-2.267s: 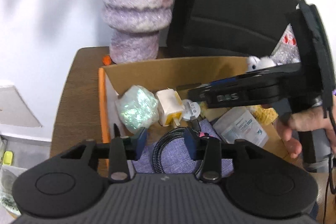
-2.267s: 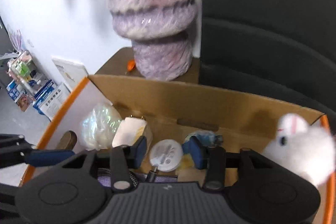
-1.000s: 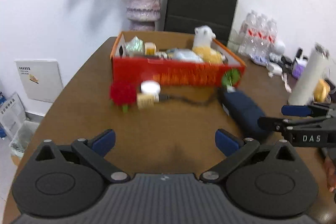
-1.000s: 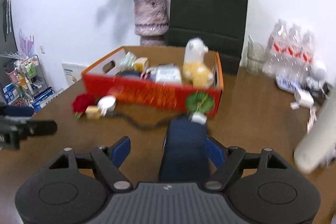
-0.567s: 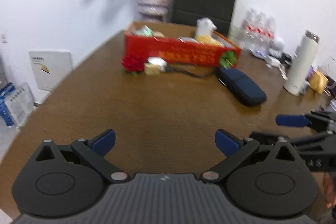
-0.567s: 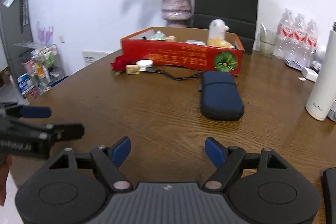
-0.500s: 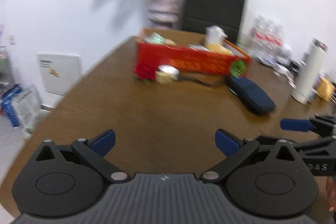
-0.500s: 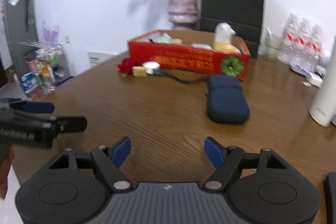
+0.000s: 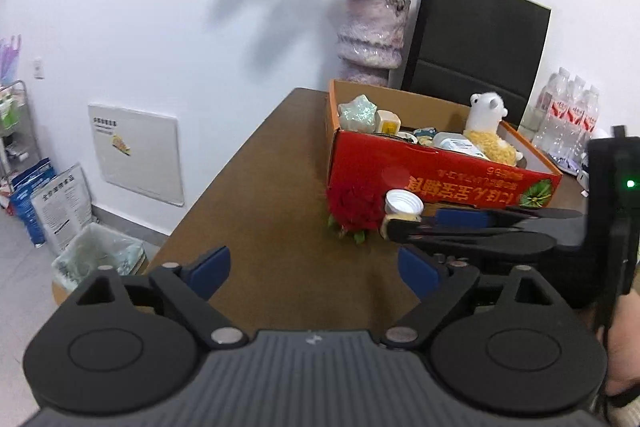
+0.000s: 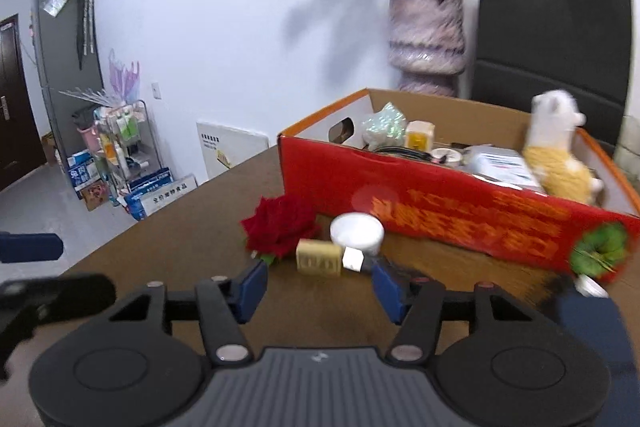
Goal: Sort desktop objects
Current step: 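Grasp the red rose with left tool while right grasps the beige block, then drop the red rose in the box with left tool while right drops block, then withdraw both tools toward the navy zip case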
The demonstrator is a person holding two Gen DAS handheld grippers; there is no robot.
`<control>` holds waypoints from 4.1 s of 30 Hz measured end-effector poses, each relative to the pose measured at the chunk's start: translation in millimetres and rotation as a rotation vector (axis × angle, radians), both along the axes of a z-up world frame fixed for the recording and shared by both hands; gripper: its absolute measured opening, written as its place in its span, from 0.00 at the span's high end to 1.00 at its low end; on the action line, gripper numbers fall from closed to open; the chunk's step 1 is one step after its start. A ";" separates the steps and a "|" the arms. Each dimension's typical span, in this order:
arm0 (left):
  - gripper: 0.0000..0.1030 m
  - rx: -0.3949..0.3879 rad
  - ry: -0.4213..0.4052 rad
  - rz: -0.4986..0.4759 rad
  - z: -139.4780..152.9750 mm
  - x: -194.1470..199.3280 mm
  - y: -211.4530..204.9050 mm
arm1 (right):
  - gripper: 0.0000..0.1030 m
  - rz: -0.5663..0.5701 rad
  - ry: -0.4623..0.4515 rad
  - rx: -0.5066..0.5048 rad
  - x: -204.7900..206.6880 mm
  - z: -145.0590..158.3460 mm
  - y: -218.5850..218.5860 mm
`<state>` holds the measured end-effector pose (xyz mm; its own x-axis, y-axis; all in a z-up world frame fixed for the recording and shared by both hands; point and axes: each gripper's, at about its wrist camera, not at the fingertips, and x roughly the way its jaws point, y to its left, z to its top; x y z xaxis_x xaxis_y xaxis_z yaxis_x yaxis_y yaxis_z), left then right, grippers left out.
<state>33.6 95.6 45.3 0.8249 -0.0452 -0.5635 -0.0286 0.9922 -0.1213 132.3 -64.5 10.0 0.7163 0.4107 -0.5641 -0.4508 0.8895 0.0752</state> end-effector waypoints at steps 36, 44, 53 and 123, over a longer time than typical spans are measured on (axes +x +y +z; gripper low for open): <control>0.48 -0.041 0.115 -0.303 -25.6 -94.7 -97.5 | 0.71 -0.043 0.066 -0.085 -189.5 -2.2 -129.5; 0.22 -0.006 0.096 -0.309 -26.8 -98.9 -104.1 | 0.62 -0.092 0.059 -0.019 -198.0 -5.6 -137.3; 0.64 -0.013 0.118 -0.300 -42.0 -98.3 -107.5 | 0.69 -0.077 0.026 -0.049 -179.3 -9.2 -122.7; 0.00 0.096 -0.022 -0.196 77.8 16.7 -115.2 | 0.13 -0.202 0.107 0.052 -41.5 111.2 -177.1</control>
<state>50.3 -19.6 123.1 0.8177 -0.1524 -0.5552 0.1672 0.9856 -0.0242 90.8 -241.6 121.2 0.7243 0.2953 -0.6230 -0.2508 0.9546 0.1609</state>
